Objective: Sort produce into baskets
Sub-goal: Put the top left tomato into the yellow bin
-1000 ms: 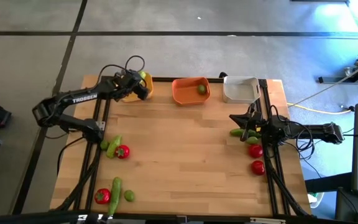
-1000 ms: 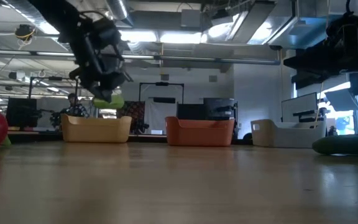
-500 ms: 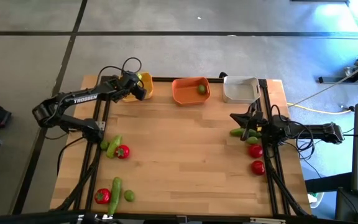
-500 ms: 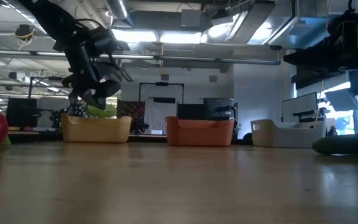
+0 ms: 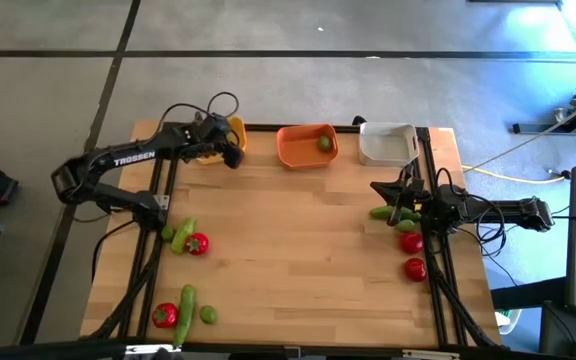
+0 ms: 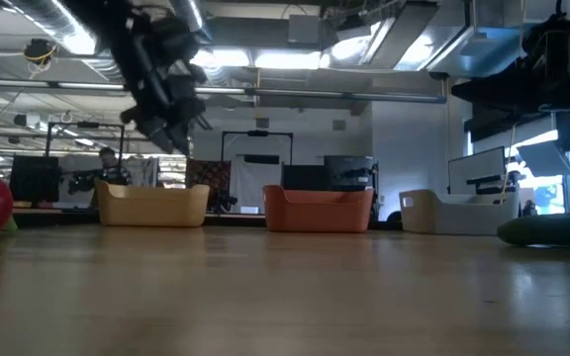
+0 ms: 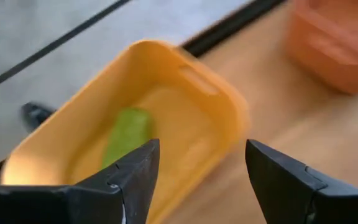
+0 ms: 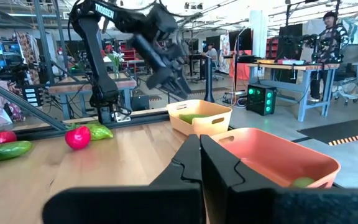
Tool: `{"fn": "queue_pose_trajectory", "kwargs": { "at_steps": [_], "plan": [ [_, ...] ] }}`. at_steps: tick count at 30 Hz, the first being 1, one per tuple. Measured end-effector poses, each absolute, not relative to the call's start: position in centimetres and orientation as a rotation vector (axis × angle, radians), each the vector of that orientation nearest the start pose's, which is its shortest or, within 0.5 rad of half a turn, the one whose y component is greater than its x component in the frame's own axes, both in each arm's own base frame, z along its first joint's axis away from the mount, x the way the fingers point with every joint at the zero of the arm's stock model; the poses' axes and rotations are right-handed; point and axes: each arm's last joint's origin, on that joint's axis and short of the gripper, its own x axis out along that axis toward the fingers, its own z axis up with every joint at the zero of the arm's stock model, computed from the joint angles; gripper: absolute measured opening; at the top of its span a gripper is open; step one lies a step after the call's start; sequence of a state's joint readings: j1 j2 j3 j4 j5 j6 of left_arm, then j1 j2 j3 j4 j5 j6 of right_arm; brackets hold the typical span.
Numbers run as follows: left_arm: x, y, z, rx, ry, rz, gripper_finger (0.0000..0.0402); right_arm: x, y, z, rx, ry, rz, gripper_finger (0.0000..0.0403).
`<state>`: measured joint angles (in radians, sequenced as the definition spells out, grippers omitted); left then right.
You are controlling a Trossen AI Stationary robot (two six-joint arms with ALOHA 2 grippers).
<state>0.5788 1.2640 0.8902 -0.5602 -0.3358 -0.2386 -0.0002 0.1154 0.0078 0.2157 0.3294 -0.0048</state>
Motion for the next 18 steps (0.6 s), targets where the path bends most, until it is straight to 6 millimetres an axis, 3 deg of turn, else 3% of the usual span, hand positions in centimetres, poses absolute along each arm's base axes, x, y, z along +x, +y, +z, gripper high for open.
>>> {"fn": "queue_pose_trajectory", "kwargs": {
  "at_steps": [8,18],
  "plan": [
    [22.5,9.1,26.7,-0.259,0.948,0.71,0.0231,10.2,-0.9,17.8,0.013,-0.106,-0.33,0.0],
    [22.5,3.1,26.1,-0.323,1.096,0.612,0.023,10.2,-0.9,17.7,0.013,-0.106,-0.329,0.0]
  ]
}}
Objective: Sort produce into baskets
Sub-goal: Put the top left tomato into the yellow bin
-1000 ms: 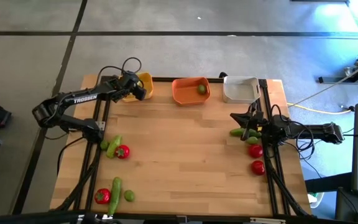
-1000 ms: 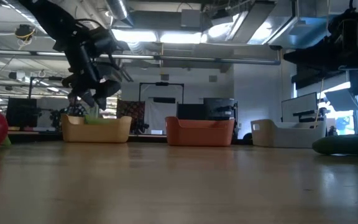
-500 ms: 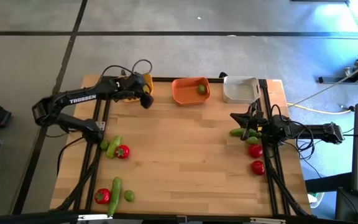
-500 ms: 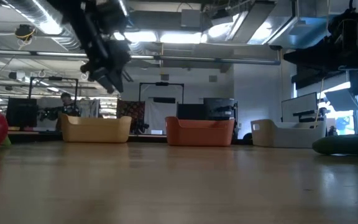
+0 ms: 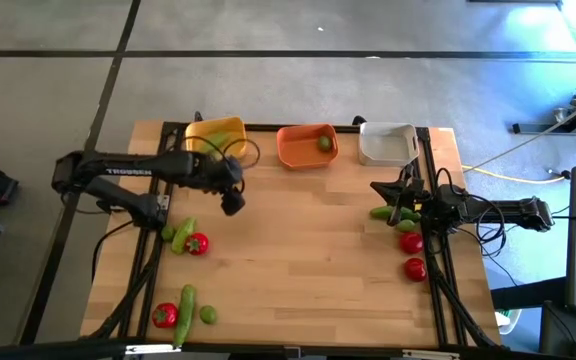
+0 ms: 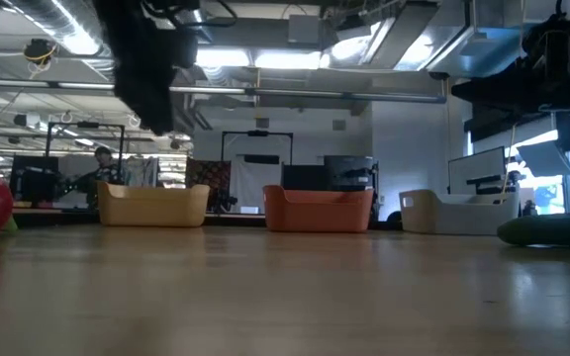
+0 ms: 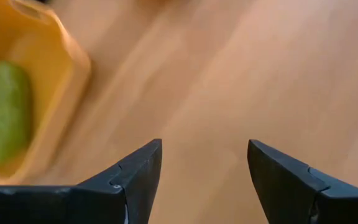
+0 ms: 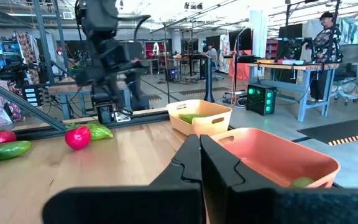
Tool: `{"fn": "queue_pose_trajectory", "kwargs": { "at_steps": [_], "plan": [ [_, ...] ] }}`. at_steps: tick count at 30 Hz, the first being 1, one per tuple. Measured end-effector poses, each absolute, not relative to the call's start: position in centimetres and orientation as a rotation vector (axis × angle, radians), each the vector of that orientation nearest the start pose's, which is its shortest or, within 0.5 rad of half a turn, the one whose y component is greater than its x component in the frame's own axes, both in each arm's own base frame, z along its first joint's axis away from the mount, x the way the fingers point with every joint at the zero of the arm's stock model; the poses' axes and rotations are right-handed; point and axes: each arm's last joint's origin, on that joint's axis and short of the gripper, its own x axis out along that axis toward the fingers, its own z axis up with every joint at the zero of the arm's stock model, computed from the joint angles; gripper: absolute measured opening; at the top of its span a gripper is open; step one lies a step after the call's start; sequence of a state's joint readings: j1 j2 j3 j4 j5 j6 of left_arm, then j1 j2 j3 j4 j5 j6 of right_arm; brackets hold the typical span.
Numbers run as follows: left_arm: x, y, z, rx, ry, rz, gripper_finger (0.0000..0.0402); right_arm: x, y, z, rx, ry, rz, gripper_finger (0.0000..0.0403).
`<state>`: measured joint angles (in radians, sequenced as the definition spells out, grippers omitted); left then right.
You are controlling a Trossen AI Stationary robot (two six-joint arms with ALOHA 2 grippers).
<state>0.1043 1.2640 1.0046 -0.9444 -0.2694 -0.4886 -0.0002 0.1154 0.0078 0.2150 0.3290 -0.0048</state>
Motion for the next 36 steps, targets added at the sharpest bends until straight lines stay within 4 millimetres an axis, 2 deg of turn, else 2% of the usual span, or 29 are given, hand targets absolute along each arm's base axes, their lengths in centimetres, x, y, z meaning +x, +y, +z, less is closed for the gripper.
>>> {"fn": "queue_pose_trajectory", "kwargs": {
  "at_steps": [10,21,26,36],
  "plan": [
    [21.8,-1.4,25.8,-0.431,1.177,0.549,0.023,10.2,-0.9,17.8,0.013,-0.107,-0.329,0.0],
    [22.4,-1.9,25.7,-0.353,1.153,0.484,0.0234,10.2,-0.9,17.7,0.013,-0.106,-0.329,0.0],
    [21.7,-2.2,25.6,-0.38,1.201,0.525,0.0276,10.2,-0.9,17.8,0.013,-0.107,-0.329,0.0],
    [20.5,-4.0,25.4,-0.425,1.296,0.543,0.0372,10.2,-0.9,17.8,0.013,-0.111,-0.329,0.0]
  ]
}}
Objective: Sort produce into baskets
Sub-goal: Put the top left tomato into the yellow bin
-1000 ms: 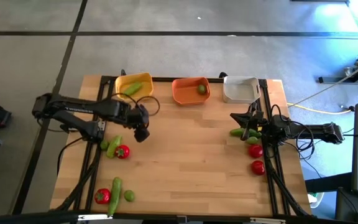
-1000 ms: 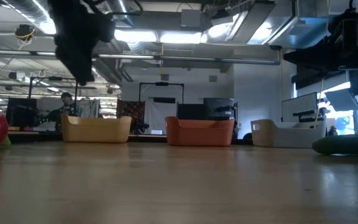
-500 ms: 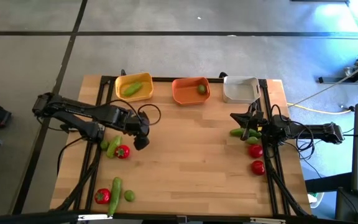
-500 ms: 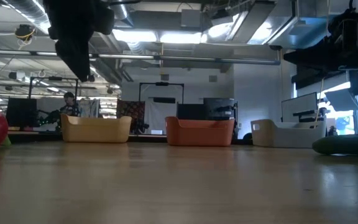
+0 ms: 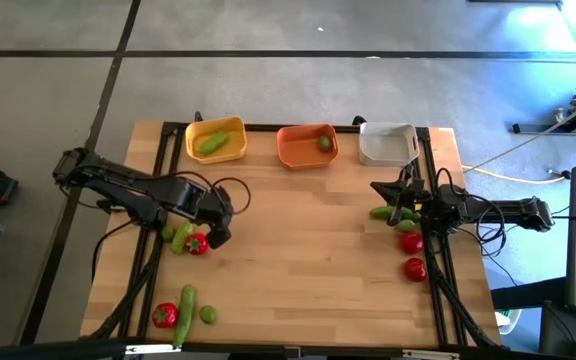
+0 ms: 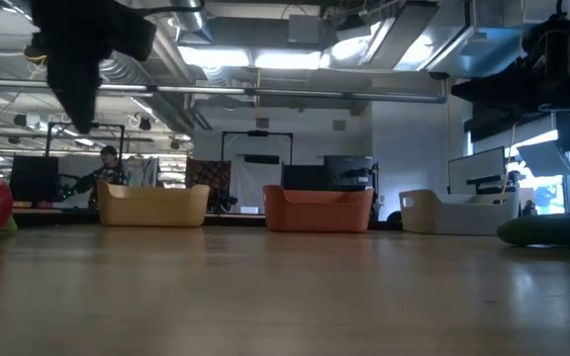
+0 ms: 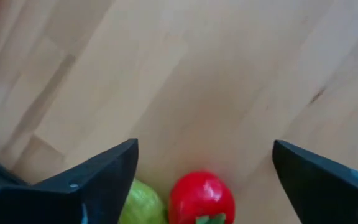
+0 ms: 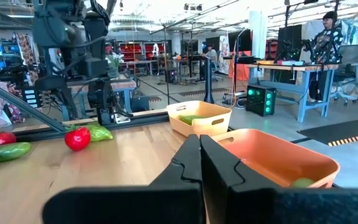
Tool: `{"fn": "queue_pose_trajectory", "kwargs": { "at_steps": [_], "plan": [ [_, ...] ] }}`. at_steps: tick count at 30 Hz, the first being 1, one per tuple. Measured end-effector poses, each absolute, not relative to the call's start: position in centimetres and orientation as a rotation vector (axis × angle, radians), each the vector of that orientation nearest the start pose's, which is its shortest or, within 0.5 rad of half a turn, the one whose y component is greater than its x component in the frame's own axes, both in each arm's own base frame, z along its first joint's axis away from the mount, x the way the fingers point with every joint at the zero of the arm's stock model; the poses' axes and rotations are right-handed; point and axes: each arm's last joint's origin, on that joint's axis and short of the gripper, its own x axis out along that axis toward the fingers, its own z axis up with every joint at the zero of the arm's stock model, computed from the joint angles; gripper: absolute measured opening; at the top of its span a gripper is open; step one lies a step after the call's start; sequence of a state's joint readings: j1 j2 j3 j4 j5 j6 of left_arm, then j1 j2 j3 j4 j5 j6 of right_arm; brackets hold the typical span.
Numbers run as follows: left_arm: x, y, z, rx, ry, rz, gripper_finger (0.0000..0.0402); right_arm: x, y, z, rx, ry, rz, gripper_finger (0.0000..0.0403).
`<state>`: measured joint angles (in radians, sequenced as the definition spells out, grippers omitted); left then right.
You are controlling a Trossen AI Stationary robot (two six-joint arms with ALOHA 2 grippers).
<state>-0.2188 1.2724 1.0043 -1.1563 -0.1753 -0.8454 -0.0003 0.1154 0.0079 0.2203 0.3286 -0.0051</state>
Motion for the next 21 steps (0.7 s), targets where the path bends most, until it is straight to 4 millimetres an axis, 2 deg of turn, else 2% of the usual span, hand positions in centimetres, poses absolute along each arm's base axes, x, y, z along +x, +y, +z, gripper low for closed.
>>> {"fn": "queue_pose_trajectory", "kwargs": {
  "at_steps": [5,15,21],
  "plan": [
    [20.0,-5.0,25.3,-0.416,1.319,0.542,0.0398,10.2,-0.9,17.8,0.014,-0.112,-0.329,0.0],
    [20.0,-5.8,25.3,-0.484,1.28,0.562,0.0395,10.2,-0.9,17.8,0.014,-0.114,-0.329,0.0],
    [19.2,-6.1,24.2,-0.55,1.376,0.581,0.0395,10.2,-0.9,17.8,0.014,-0.114,-0.329,0.0]
  ]
}}
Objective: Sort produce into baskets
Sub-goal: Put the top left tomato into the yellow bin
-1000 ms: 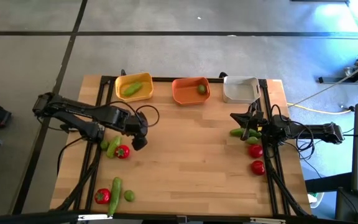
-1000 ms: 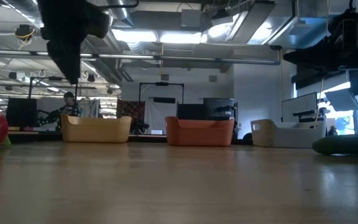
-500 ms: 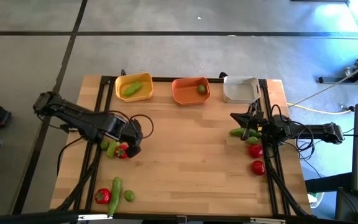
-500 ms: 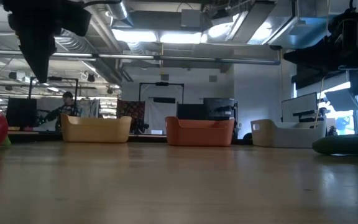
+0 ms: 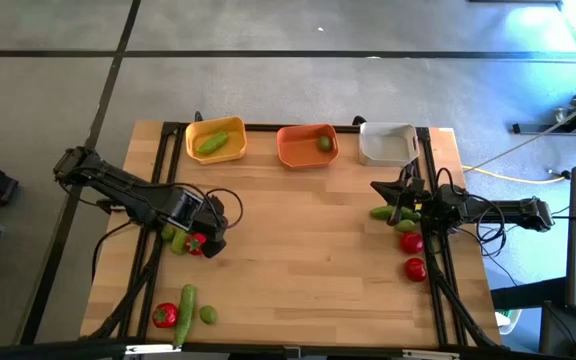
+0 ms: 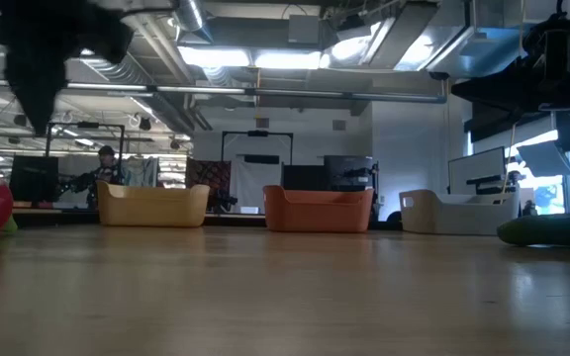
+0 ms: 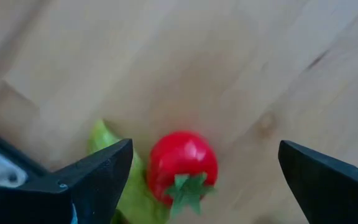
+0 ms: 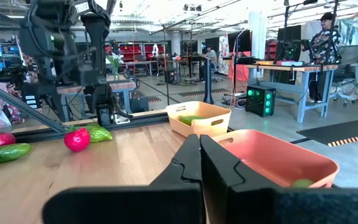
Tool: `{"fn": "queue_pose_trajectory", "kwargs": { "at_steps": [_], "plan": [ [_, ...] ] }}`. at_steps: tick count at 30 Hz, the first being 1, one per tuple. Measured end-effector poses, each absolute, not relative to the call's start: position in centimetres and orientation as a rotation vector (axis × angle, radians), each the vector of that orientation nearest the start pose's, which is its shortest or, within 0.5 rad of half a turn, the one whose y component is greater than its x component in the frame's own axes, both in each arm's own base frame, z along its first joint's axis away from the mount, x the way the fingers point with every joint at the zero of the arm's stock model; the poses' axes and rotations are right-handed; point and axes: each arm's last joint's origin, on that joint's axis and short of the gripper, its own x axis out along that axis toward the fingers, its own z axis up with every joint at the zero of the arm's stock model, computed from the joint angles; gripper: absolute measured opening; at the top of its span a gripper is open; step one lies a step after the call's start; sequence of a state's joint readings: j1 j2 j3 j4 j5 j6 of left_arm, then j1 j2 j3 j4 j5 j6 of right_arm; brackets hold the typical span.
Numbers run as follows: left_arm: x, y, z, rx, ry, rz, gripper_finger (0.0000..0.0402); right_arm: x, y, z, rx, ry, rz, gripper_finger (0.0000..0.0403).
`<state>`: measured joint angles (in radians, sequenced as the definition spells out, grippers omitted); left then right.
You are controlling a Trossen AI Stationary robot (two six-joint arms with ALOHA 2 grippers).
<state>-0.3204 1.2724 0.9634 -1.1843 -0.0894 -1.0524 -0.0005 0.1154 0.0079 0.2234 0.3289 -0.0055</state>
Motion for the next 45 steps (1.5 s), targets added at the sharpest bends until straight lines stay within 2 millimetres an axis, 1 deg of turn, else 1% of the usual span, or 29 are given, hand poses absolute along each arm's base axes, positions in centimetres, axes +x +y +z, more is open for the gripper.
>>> {"fn": "queue_pose_trajectory", "kwargs": {
  "at_steps": [7,11,16,19,24,28,32,41,45],
  "plan": [
    [17.9,-6.2,21.8,-0.571,1.463,0.64,0.0395,10.2,-0.9,17.8,0.014,-0.114,-0.329,0.0],
    [18.1,-6.3,21.0,-0.599,1.447,0.613,0.0395,10.2,-0.9,17.8,0.014,-0.114,-0.329,0.0],
    [17.6,-6.3,19.6,-0.608,1.489,0.616,0.0395,10.2,-0.9,17.8,0.013,-0.113,-0.33,0.0],
    [17.7,-6.5,18.9,-0.626,1.489,0.593,0.0395,10.2,-0.9,17.8,0.013,-0.113,-0.33,0.0],
    [17.7,-6.5,17.8,-0.619,1.502,0.601,0.0395,10.2,-0.9,17.8,0.013,-0.113,-0.329,0.0],
    [17.8,-6.6,17.4,-0.616,1.526,0.614,0.0394,10.2,-0.9,17.8,0.013,-0.112,-0.329,0.0],
    [17.9,-6.7,17.0,-0.613,1.554,0.617,0.0373,10.2,-0.9,17.8,0.013,-0.113,-0.33,0.0],
    [17.9,-6.7,17.0,-0.596,1.558,0.602,0.0286,10.2,-0.9,17.8,0.013,-0.112,-0.329,0.0],
    [18.4,-6.6,17.4,-0.597,1.537,0.576,0.0274,10.2,-0.9,17.8,0.011,-0.112,-0.329,0.0]
  ]
}}
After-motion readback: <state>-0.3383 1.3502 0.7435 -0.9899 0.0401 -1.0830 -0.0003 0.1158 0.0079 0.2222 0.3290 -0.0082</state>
